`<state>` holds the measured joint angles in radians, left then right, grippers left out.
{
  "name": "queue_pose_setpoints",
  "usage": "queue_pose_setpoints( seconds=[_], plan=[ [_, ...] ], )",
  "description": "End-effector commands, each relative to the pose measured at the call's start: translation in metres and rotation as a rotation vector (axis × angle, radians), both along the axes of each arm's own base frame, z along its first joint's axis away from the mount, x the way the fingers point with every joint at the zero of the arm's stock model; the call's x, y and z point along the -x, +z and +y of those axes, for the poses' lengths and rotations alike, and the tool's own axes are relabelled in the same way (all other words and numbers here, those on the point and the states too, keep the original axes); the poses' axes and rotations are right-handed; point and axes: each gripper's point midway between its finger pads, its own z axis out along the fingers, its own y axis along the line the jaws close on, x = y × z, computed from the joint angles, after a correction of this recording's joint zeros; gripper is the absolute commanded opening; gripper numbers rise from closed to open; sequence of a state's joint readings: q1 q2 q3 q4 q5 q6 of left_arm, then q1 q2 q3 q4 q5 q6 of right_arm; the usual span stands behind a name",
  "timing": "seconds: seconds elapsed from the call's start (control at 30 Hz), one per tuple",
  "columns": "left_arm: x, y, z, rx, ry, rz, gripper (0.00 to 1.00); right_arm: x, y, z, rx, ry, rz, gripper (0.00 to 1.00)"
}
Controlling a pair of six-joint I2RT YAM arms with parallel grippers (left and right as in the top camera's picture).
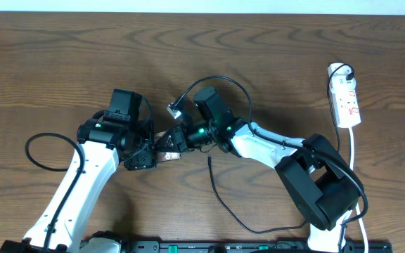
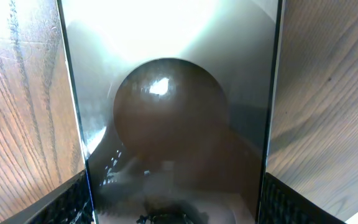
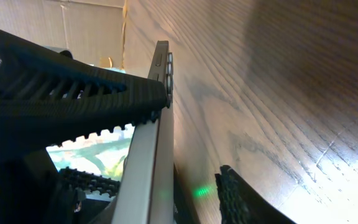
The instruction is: Plug charger to phone and switch on socket
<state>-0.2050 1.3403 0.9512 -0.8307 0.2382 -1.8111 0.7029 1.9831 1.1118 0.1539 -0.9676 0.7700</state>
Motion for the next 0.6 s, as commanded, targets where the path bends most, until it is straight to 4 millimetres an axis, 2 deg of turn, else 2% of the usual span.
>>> queue_pose_setpoints(
  seconds=[0.0,0.23,0.57],
  plan=[
    [-0.0034,0.0049,-0.0047,0.028,0.035,0.003,0.07,-0.0033,0.0022,0.0035,0.002,-0.009,-0.026,0.31],
    [-0.0034,0.0049,-0.0046,0.029,0.042,0.005,0.07,-0.0080,-0.0009,0.0033,0.024,-0.044,-0.017,0.31],
    [-0.0030,0.0049,-0.0059,0.028,0.037,0.004,0.08,-0.0015,0.0010,0.0099,0.017,-0.030,-0.023,0.31]
  ],
)
